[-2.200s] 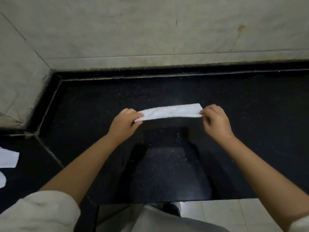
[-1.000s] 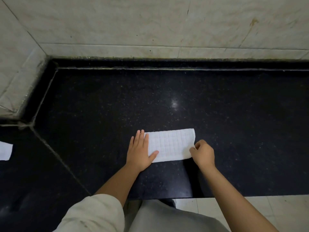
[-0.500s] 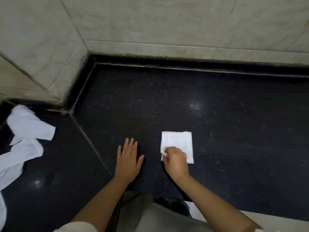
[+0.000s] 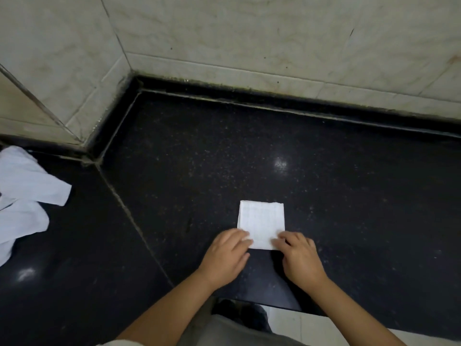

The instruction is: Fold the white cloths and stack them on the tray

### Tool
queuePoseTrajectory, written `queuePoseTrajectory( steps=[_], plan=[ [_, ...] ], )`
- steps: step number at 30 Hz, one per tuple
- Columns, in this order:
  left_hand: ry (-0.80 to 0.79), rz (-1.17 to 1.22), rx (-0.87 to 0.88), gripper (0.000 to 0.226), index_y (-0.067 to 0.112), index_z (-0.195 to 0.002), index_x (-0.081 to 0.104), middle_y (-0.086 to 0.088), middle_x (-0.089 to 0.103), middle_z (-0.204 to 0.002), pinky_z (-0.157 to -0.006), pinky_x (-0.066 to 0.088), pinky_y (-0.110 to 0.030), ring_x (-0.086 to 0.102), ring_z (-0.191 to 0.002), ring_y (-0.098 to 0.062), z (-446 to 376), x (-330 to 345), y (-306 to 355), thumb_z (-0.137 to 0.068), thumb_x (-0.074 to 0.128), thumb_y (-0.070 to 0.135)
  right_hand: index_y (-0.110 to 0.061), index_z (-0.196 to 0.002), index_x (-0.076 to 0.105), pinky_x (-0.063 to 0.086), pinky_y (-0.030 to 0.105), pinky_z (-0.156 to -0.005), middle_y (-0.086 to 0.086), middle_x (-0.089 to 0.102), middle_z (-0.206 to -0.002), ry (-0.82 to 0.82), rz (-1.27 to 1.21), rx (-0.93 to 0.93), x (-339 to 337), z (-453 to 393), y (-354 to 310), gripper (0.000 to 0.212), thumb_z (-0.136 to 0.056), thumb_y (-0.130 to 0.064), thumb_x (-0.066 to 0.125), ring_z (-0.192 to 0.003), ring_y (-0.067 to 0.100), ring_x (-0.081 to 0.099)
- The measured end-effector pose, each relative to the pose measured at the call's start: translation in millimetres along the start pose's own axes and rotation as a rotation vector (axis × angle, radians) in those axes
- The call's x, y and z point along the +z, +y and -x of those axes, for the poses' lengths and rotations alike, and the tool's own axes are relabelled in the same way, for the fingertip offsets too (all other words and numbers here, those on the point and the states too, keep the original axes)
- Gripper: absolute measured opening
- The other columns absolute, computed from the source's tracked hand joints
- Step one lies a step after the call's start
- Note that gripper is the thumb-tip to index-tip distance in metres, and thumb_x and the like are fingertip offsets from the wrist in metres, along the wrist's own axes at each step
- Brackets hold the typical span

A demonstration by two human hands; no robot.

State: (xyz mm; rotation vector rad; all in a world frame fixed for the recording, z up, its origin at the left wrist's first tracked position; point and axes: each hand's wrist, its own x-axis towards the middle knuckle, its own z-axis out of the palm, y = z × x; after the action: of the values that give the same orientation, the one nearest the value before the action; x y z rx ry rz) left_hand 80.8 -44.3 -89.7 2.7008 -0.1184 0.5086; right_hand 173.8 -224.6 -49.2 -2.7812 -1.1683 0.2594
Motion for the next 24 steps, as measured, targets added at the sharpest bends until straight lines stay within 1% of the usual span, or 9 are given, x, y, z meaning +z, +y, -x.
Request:
queuePoseTrajectory(
  steps=[3,4,6,9,12,14,18,21,24],
  plan=[
    [-0.073,-0.038,0.075,0.03,0.02,-0.098,0.065,0.002,0.07,-0.097,-0.093,0.034,-0.029,0.046,-0.099,-0.011,-8.6,14.6,7.9,-0.078,0.047,0.032,-0.018,-0.084,0.075,0.053,0.027,-0.049,0.005,0.073,-0.087,-0.013,-0.055,-0.005,4.1,2.1,4.0,0.032,-0.056,-0.005,0.066,-0.063,0.021,0.068],
    [-0.093,-0.067,0.064,0.033,0.019,-0.095,0.069,0.003,0.071,-0.096,-0.092,0.034,-0.029,0.045,-0.098,-0.01,-10.3,17.6,7.2,-0.077,0.046,0.034,-0.016,-0.083,0.075,0.053,0.024,-0.05,0.006,0.072,-0.084,0.007,-0.081,-0.023,4.0,0.5,3.5,0.026,-0.063,-0.007,0.061,-0.06,0.02,0.066],
    [-0.105,-0.112,0.05,0.038,0.017,-0.092,0.071,0.003,0.071,-0.094,-0.089,0.034,-0.028,0.045,-0.096,-0.011,-14.0,19.1,4.2,-0.075,0.044,0.039,-0.014,-0.078,0.075,0.052,0.019,-0.048,0.005,0.071,-0.076,0.017,-0.092,-0.062,2.1,-5.6,2.5,0.033,-0.07,-0.013,0.043,-0.054,0.019,0.064],
    [-0.116,-0.19,0.084,0.044,0.016,-0.089,0.07,0.003,0.069,-0.09,-0.083,0.033,-0.027,0.044,-0.091,-0.013,-20.1,17.2,-1.0,-0.072,0.045,0.049,-0.01,-0.078,0.074,0.053,0.022,-0.047,0.007,0.069,-0.071,-0.032,-0.153,-0.083,-4.1,-11.9,4.4,0.037,-0.068,-0.014,0.038,-0.054,0.024,0.065],
    [-0.12,-0.216,0.118,0.031,0.017,-0.089,0.065,0.002,0.067,-0.085,-0.08,0.033,-0.028,0.055,-0.082,-0.016,-27.0,21.4,0.5,-0.069,0.066,0.041,-0.003,-0.09,0.072,0.058,0.028,-0.065,0.015,0.071,-0.085,-0.034,-0.398,0.009,-16.5,-4.5,7.0,0.031,-0.075,-0.01,0.046,-0.073,0.029,0.069],
    [-0.076,-0.195,0.163,0.022,0.018,-0.09,0.053,0.001,0.064,-0.081,-0.078,0.033,-0.028,0.055,-0.076,-0.018,-33.7,27.4,11.9,-0.072,0.064,0.024,0.0,-0.095,0.071,0.053,0.025,-0.077,0.018,0.07,-0.093,0.04,-0.541,0.095,-26.9,8.2,14.1,0.031,-0.076,-0.009,0.048,-0.084,0.03,0.067],
    [0.024,-0.136,0.339,0.018,0.009,-0.095,0.046,-0.007,0.052,-0.089,-0.076,0.034,-0.03,0.039,-0.078,-0.021,-62.3,43.5,60.3,-0.078,0.04,0.01,0.002,-0.095,0.071,0.032,-0.008,-0.077,0.016,0.068,-0.091,0.188,-0.652,0.226,-54.4,52.1,53.6,0.033,-0.078,-0.01,0.046,-0.084,0.016,0.062],
    [0.009,-0.11,0.455,0.018,0.01,-0.093,0.046,-0.009,0.058,-0.079,-0.069,0.032,-0.029,0.036,-0.073,-0.022,-97.5,65.2,122.4,-0.076,0.041,0.008,0.002,-0.095,0.07,0.032,-0.009,-0.073,0.014,0.064,-0.086,0.269,-0.664,0.315,-71.4,109.7,106.2,0.039,-0.077,-0.019,0.043,-0.073,0.003,0.052],
    [-0.013,-0.075,0.576,0.019,0.008,-0.096,0.046,-0.011,0.061,-0.077,-0.067,0.029,-0.03,0.034,-0.073,-0.022,-131.1,96.8,210.9,-0.077,0.041,0.01,0.0,-0.108,0.065,0.033,-0.006,-0.072,0.006,0.055,-0.092,0.353,-0.594,0.436,-86.4,183.2,169.0,0.035,-0.075,-0.007,0.056,-0.078,0.012,0.052]
  ],
)
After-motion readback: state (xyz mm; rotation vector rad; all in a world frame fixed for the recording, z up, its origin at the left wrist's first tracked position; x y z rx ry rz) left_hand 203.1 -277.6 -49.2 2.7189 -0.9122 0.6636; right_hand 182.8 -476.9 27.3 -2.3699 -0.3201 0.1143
